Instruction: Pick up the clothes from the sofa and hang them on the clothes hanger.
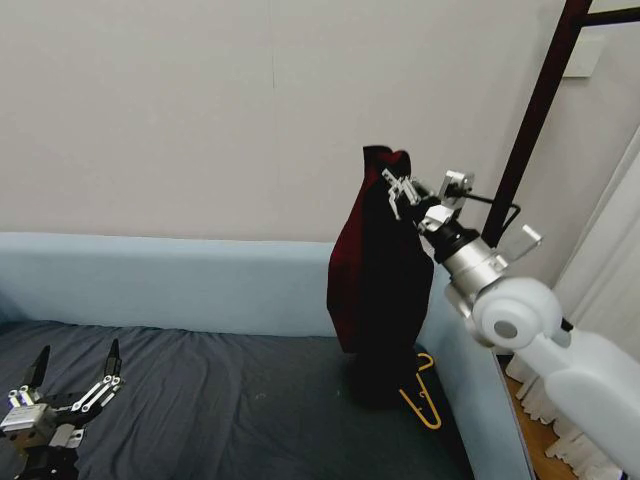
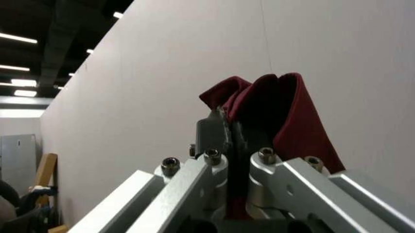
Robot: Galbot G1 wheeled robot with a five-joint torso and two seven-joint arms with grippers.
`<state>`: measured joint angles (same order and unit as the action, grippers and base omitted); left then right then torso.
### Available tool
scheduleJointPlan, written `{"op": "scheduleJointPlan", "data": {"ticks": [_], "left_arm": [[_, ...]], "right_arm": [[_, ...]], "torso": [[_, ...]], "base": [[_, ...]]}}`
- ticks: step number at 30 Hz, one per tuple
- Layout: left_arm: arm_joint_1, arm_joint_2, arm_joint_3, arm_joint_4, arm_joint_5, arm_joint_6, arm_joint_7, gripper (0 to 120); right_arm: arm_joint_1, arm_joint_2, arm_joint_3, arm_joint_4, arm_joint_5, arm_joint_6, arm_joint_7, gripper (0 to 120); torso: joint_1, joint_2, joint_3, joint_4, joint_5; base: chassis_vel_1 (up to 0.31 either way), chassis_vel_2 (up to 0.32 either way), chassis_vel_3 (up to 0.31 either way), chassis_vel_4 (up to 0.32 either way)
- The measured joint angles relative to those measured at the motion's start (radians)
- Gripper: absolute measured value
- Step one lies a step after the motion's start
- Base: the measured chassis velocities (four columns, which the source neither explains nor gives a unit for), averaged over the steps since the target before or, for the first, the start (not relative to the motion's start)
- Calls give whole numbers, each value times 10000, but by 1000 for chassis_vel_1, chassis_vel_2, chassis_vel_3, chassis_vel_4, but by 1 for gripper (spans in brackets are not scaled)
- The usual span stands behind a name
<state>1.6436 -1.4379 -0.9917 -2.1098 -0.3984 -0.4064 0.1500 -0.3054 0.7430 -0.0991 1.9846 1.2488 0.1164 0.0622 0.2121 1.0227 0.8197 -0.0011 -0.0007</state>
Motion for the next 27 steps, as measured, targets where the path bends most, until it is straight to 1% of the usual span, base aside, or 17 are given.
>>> {"op": "scheduleJointPlan", "data": {"ticks": [6, 20, 27], "left_arm": [[-17, 17, 27, 2, -11, -2, -3, 100], [175, -65, -60, -244, -17, -54, -3, 100], [205, -107, -72, -250, -18, -116, -3, 100]], "right_arm": [[161, -124, -76, 3, 150, -12, -61, 0], [-45, -292, -25, 195, 233, -52, -197, 0], [245, -428, -26, -89, 160, -72, -548, 0]], "torso": [[0, 0, 0, -1, 1], [0, 0, 0, -1, -1], [0, 0, 0, 0, 0]], "base": [[0, 0, 0, 0], [0, 0, 0, 0], [0, 0, 0, 0]]}}
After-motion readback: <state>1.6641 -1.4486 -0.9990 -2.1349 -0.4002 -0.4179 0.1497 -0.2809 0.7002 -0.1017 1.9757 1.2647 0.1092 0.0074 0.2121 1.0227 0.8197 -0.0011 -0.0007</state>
